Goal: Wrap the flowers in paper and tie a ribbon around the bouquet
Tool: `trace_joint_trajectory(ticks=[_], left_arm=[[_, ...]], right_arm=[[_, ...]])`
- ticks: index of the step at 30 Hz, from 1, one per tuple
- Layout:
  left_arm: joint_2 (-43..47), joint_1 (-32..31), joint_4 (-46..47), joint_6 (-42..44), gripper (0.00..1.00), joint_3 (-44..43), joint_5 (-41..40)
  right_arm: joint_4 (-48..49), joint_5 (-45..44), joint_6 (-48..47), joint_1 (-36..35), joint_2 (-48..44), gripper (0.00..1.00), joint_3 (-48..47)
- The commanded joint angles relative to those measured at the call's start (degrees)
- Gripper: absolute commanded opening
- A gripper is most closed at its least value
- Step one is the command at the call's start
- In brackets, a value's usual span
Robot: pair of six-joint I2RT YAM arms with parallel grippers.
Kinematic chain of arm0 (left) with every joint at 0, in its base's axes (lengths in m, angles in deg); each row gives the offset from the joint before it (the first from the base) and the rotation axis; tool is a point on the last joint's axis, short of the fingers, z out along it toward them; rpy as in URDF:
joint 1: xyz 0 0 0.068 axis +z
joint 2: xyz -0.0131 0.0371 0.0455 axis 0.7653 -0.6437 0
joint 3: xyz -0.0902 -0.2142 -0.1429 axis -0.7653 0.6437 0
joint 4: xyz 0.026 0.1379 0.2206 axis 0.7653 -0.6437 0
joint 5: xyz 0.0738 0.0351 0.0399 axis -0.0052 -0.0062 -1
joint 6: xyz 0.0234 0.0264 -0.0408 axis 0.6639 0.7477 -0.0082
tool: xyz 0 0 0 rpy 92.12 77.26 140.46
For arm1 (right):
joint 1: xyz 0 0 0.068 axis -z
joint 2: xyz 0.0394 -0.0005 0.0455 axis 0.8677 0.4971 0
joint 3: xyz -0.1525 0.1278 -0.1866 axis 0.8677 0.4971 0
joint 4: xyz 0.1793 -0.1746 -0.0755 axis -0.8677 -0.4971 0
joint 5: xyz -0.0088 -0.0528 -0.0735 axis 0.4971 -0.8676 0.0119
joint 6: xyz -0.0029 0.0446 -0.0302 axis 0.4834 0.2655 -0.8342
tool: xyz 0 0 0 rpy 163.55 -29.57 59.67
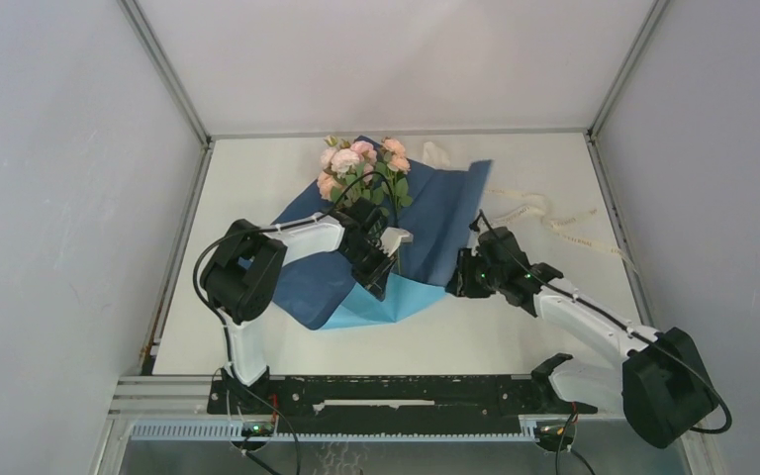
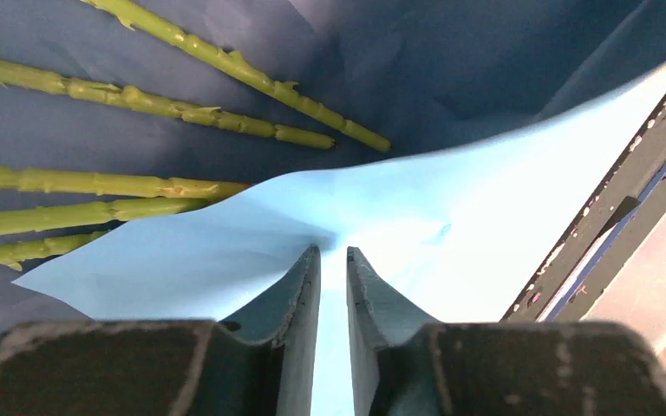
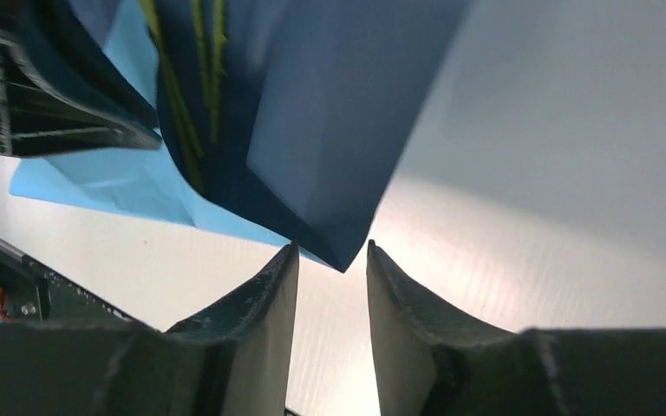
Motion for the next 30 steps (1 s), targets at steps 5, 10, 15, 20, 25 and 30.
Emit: trace_joint_trajectory(ticks=[5, 10, 15, 20, 25, 30], left_arm=[[-1.3, 0.6, 0.2, 1.1, 0.24, -1.8, -5.9], [-1.5, 0.6, -0.2, 1.2, 0.24, -2.0, -6.3], [-1.9, 0.6, -0.5, 1.2, 0.24, -2.2, -6.4], [-1.9, 0.6, -0.6, 1.2, 0.24, -2.3, -6.5], [-1.5, 0.3, -0.7, 1.8, 0.25, -2.4, -6.6], [-1.5, -0.1, -0.9, 2.6, 0.27, -3.9, -6.4]], right_arm=[[-9.2, 8.4, -6.5, 18.7, -2.6, 0.52, -10.6], [-14.2, 3.4, -13.2, 32.0, 6.9, 0.55, -23.4], [-10.4, 2.0, -10.9, 40.8, 22.0, 0.51, -32.5], [-14.9, 8.6, -10.4, 38.4, 31.9, 0.46, -38.9], [-15.6, 15.8, -8.8, 32.5, 25.3, 0.47, -29.4], [-16.9, 9.7, -4.1, 17.7, 11.6, 0.49, -19.0]])
